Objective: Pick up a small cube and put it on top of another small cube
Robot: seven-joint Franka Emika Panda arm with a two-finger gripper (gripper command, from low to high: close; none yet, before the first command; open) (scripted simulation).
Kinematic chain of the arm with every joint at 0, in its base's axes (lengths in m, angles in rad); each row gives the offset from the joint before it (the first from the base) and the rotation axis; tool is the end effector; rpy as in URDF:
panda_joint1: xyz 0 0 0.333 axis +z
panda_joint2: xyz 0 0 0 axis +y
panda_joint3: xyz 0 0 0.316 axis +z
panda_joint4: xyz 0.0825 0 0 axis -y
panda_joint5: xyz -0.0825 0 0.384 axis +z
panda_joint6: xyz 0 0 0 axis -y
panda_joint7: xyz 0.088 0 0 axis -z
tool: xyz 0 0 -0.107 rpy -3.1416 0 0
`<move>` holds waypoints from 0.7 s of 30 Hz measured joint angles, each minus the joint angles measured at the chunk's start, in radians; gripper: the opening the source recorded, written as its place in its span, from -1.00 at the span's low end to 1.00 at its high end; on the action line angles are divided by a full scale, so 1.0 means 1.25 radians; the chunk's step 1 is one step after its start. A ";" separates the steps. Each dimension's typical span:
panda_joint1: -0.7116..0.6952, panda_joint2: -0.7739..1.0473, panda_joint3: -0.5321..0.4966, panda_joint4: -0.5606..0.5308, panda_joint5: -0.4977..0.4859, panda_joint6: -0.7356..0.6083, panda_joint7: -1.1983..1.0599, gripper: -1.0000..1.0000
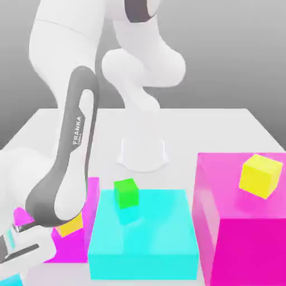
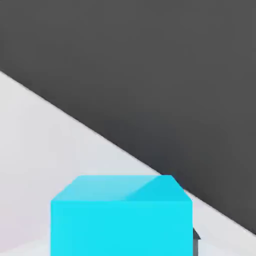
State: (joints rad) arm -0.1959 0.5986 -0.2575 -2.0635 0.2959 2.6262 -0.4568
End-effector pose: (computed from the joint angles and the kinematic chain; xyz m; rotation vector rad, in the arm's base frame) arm 0.5208 -0.2636 0.1463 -3.1232 0.3336 0.0022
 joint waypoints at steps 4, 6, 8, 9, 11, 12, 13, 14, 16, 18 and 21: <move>0.048 -0.107 -0.020 -0.026 -0.045 -0.079 0.040 -1.00; 0.096 -0.163 -0.001 -0.037 -0.068 -0.120 0.074 -1.00; 0.143 -0.216 0.021 -0.049 -0.090 -0.159 0.106 -1.00; 0.164 -0.242 0.034 -0.055 -0.101 -0.178 0.123 -1.00; 0.208 -0.294 0.059 -0.066 -0.121 -0.216 0.154 -1.00; 0.227 -0.321 0.075 -0.072 -0.131 -0.235 0.171 -1.00; 0.247 -0.347 0.090 -0.078 -0.141 -0.255 0.187 -1.00; 0.269 -0.374 0.107 -0.084 -0.151 -0.275 0.203 -1.00; 0.344 -0.436 0.144 -0.095 -0.170 -0.322 0.239 -1.00; 0.431 -0.502 0.175 -0.106 -0.189 -0.374 0.276 -1.00; 0.475 -0.589 0.209 -0.124 -0.213 -0.441 0.324 -1.00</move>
State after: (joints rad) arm 0.3976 -0.1382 0.0042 -2.2180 0.0293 2.0749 -0.0524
